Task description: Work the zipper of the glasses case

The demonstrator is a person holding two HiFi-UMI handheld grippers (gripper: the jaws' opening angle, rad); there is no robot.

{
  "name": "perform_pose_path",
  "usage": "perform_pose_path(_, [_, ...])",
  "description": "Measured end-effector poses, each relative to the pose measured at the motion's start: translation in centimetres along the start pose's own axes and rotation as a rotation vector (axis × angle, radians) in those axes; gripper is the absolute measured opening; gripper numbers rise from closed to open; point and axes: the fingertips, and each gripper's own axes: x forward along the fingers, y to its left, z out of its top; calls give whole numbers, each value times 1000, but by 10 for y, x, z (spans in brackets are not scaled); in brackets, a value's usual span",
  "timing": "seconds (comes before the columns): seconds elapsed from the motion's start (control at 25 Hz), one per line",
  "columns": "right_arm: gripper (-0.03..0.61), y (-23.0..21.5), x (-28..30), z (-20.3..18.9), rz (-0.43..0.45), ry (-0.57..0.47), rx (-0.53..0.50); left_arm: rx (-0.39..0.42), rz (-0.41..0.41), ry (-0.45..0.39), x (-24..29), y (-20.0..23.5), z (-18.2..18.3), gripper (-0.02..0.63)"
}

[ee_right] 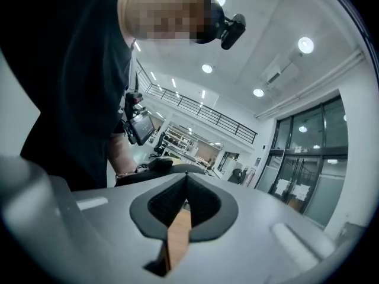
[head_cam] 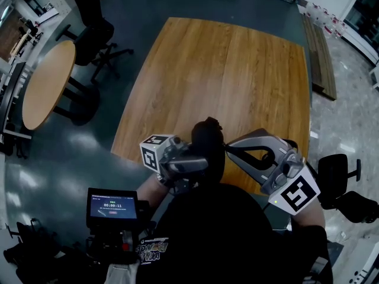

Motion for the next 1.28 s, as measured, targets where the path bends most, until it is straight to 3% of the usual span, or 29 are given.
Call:
perform_pose_path(0.12, [0, 10, -2, 1, 31, 23, -63, 10, -24, -3, -1, -3, 1, 255])
perform_pose_path(0.24, [0, 26, -4, -5, 98, 26, -5, 7, -36, -55, -4, -4, 14, 253])
perform_pose_path(0.48, [2, 18, -7, -9, 3, 11, 41, -38, -6, -206, -2, 6, 32, 256])
perform_pose_path(0.68, [2, 29, -10, -11, 50, 37, 56, -89, 4, -277, -10, 11, 44, 258])
perform_pose_path(0.8, [2, 30, -9, -18, 17, 75, 10, -86, 67, -358, -15, 20, 55, 258])
perform_pose_path(0.88, [3, 26, -10, -25, -19, 96, -5, -92, 138, -458, -23, 32, 66, 259])
perform_pose_path(1.0, [2, 39, -5, -34, 3, 95, 61, -118, 216, -622, -36, 45, 86, 261])
perform_pose_path(1.12, [2, 52, 6, -38, -9, 69, 85, -80, 262, -630, -28, 45, 90, 259])
perform_pose_path(1.28, [3, 43, 13, -53, -92, 68, 141, -23, 402, -737, -48, 57, 100, 259])
